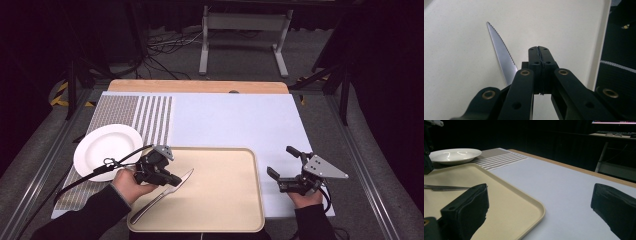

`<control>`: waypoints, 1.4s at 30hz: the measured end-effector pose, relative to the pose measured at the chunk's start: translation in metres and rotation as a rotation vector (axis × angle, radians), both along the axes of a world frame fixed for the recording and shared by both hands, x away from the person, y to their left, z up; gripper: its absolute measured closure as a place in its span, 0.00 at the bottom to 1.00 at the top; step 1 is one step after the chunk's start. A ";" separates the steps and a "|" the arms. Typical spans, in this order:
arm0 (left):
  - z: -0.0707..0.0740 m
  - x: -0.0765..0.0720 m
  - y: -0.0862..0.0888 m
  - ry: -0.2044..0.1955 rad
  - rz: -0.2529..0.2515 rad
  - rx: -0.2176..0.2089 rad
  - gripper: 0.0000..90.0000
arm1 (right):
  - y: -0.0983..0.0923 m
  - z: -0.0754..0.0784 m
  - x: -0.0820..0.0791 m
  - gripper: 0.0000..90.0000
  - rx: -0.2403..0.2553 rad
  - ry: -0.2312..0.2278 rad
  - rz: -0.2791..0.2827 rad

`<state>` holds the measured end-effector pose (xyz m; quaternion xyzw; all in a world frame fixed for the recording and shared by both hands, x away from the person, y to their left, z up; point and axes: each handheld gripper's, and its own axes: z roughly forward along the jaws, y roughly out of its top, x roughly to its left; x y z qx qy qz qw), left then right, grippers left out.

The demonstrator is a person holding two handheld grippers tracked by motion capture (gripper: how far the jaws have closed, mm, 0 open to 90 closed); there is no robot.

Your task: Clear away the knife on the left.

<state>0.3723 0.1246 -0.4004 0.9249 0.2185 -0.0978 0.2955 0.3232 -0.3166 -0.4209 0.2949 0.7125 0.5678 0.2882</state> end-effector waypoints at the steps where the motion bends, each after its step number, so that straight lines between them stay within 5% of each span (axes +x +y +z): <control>1: -0.003 0.001 -0.001 -0.002 0.000 0.003 1.00 | 0.000 0.000 0.000 0.03 0.000 -0.001 -0.001; 15: -0.037 0.002 -0.020 -0.014 -0.055 0.089 1.00 | 0.000 -0.001 0.000 0.03 0.000 0.001 0.004; 20: -0.038 0.004 -0.020 -0.003 -0.051 0.085 1.00 | 0.001 -0.001 0.000 0.03 0.003 0.005 0.004; 42: -0.034 0.008 -0.011 -0.080 -0.042 0.148 1.00 | 0.000 -0.001 0.000 0.03 0.007 0.004 0.000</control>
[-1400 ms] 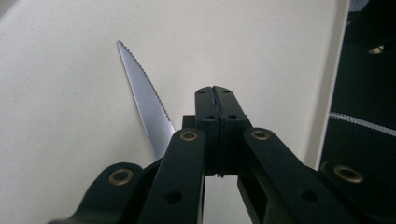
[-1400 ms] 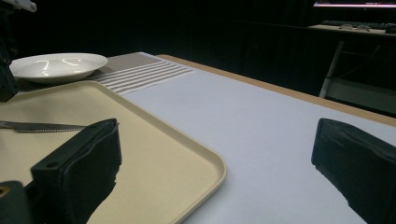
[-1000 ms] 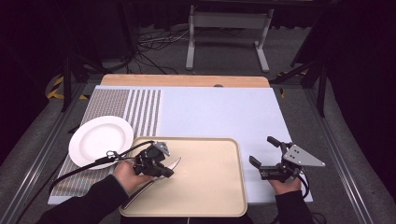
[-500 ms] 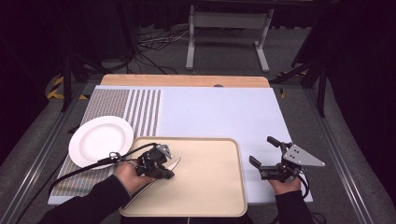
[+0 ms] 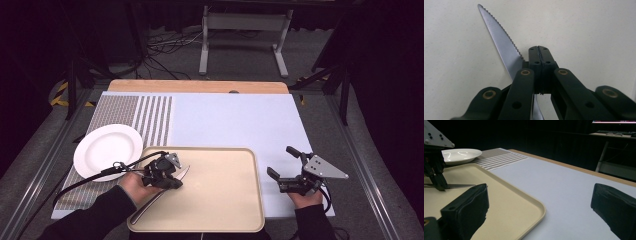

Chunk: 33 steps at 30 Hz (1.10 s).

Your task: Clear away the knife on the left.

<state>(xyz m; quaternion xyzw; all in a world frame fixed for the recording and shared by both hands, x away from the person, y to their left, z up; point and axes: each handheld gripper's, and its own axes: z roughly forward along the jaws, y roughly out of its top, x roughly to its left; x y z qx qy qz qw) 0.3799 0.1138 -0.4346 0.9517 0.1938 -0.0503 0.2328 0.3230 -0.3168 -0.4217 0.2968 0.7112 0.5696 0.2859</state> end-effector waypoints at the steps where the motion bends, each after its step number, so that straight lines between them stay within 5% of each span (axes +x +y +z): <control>1: 0.000 0.001 0.001 -0.004 0.000 0.003 1.00 | 0.000 0.000 0.000 0.03 0.001 0.000 0.001; 33: 0.006 0.010 0.019 -0.069 0.064 0.114 1.00 | 0.000 0.000 0.000 0.03 -0.006 -0.003 0.000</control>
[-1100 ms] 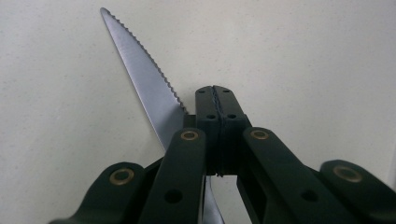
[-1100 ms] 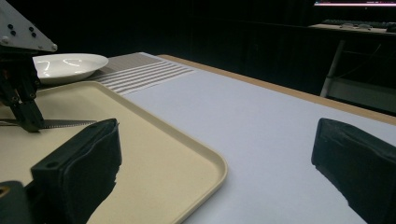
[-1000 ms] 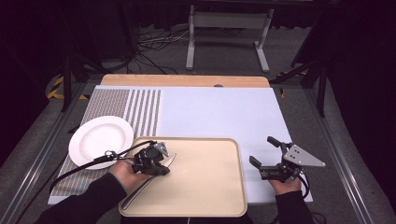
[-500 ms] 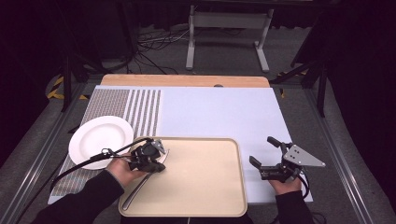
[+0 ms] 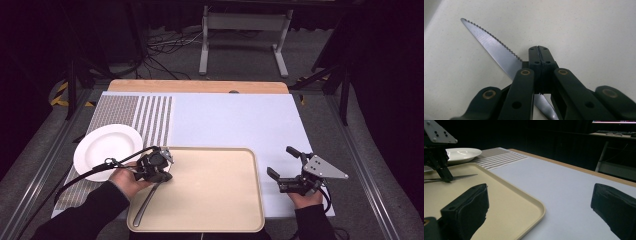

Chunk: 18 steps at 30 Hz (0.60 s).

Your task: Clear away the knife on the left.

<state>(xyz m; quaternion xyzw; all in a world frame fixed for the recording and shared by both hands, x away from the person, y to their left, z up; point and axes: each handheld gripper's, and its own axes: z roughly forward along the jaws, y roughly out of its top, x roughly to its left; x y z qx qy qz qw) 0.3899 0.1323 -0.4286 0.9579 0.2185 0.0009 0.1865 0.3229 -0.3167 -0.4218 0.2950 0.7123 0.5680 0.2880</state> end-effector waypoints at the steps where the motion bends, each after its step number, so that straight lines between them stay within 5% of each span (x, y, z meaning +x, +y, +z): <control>1: 0.000 0.000 0.000 0.000 0.000 0.000 1.00 | 0.000 0.000 0.000 0.03 0.000 0.000 0.000; 10: 0.001 0.001 0.007 -0.022 0.016 0.034 1.00 | 0.000 0.000 0.000 0.03 0.000 0.000 0.000; 13: 0.000 0.003 0.012 -0.003 0.029 0.006 1.00 | 0.000 0.000 0.000 0.03 -0.001 0.000 0.000; 18: 0.001 0.003 0.018 -0.015 0.045 0.022 1.00 | 0.000 0.000 0.000 0.03 -0.002 0.005 -0.001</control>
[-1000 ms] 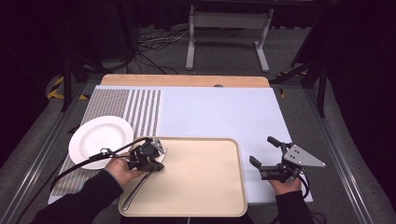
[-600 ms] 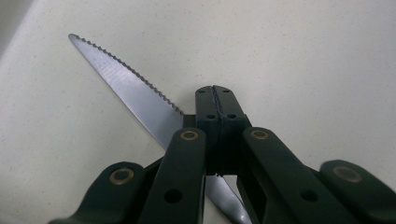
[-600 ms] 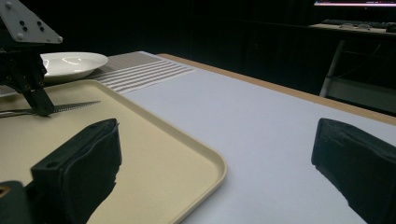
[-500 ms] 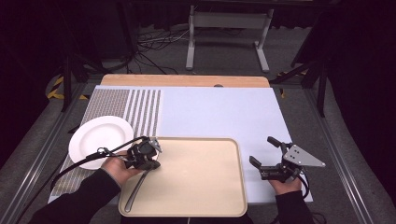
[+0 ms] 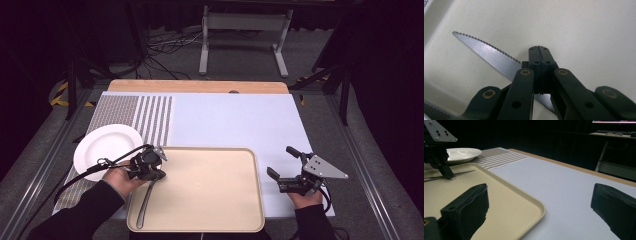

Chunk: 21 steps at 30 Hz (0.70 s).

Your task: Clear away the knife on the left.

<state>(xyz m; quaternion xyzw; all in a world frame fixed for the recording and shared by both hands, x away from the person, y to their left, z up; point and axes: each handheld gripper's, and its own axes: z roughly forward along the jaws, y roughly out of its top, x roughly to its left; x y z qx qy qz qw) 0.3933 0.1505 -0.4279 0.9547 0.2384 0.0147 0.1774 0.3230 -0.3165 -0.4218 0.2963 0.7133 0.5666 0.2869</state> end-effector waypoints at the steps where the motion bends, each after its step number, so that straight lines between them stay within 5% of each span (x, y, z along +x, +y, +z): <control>1: 0.000 0.000 0.001 0.003 0.007 0.000 1.00 | 0.000 0.000 0.000 0.03 0.001 0.000 0.001; 16: 0.001 0.000 0.006 0.002 0.009 0.008 1.00 | -0.001 0.000 0.000 0.03 0.005 0.004 -0.002; 21: 0.013 0.001 0.012 -0.013 0.005 -0.057 0.91 | -0.002 -0.001 -0.001 0.03 0.004 0.001 -0.006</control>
